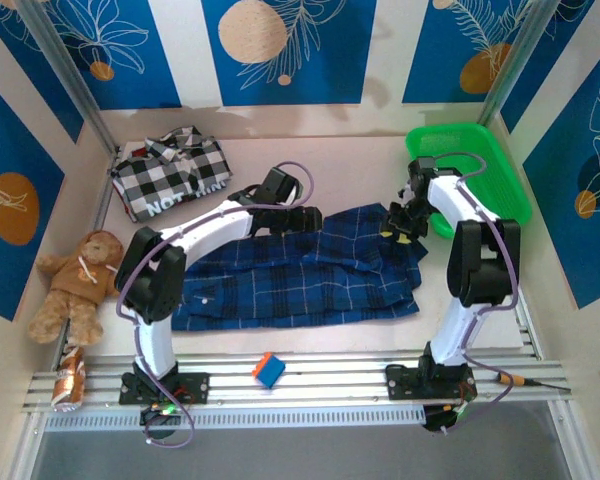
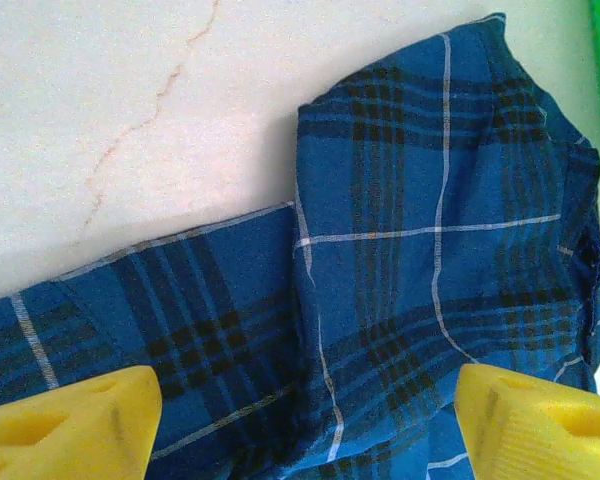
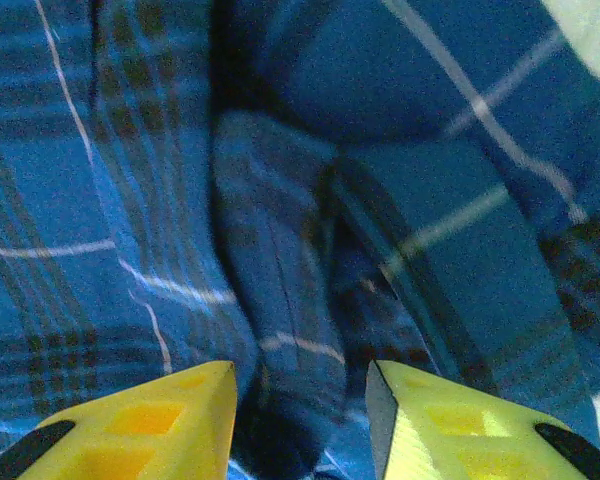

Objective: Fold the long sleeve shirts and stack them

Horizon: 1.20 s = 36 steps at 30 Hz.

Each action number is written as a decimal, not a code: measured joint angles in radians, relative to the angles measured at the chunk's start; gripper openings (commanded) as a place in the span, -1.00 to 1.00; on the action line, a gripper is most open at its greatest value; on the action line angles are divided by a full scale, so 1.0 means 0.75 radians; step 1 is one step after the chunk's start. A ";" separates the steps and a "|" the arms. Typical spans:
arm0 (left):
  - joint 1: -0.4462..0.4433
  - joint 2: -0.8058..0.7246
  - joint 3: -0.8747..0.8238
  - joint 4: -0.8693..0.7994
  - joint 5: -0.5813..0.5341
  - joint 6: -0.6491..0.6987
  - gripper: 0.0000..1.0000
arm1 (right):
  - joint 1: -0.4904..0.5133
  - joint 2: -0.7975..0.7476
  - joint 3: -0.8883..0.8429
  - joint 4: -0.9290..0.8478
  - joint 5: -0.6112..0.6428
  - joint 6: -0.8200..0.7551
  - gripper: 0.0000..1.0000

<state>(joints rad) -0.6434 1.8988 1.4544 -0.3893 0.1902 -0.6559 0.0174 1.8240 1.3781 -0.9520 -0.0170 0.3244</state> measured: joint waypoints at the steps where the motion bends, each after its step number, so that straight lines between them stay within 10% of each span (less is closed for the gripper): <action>1: -0.001 0.005 0.000 0.008 0.003 -0.001 0.55 | -0.005 -0.029 -0.035 0.012 -0.010 0.004 -0.20; 11: -0.012 0.054 -0.005 0.019 0.016 -0.011 0.52 | 0.004 -0.129 -0.199 0.194 -0.151 0.040 -0.17; 36: -0.028 0.056 -0.227 0.081 0.052 -0.036 0.50 | -0.035 0.403 0.340 0.382 -0.199 0.085 -0.18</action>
<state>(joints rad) -0.6647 1.9408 1.2839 -0.3286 0.2291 -0.6830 -0.0090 2.1265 1.6329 -0.6651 -0.1665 0.3882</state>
